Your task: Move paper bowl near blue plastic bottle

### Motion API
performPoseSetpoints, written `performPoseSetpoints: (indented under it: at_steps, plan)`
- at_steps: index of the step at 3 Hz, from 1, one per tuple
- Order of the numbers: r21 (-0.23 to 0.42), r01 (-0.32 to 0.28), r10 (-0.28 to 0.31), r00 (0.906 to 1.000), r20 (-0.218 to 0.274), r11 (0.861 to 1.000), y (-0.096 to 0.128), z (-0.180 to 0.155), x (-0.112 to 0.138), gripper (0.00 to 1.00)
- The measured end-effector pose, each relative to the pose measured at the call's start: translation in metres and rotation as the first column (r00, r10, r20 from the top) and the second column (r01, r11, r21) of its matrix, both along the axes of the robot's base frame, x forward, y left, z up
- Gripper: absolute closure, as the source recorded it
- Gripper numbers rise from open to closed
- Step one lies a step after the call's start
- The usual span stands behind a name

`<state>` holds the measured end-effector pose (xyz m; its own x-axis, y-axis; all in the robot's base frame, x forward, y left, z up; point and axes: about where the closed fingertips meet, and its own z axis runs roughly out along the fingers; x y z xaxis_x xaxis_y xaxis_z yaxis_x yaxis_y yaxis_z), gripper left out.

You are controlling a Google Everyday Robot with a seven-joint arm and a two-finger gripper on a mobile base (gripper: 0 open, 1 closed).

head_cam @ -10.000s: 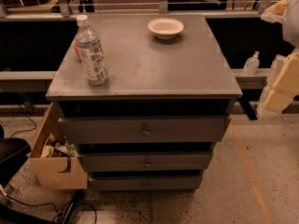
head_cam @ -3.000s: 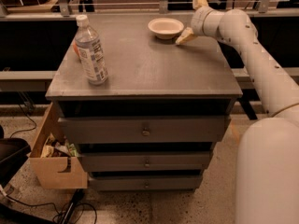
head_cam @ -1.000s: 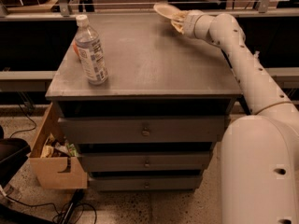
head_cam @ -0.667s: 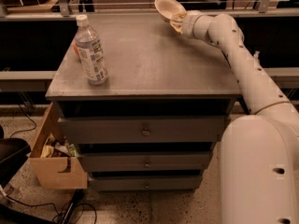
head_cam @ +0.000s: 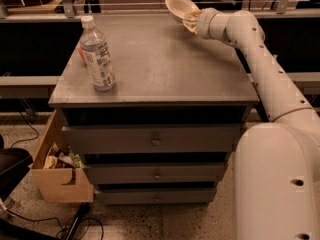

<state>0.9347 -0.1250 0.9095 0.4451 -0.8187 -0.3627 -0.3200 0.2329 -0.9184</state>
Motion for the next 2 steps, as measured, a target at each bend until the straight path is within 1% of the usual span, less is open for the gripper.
performPoseSetpoints:
  at_steps: [1, 2]
  plan:
    - [-0.022, -0.038, 0.038, 0.9993, 0.007, 0.999, -0.002, 0.026, -0.011, 1.0]
    - [-0.025, -0.084, 0.084, 0.9964, 0.001, 0.996, -0.001, 0.057, -0.032, 1.0]
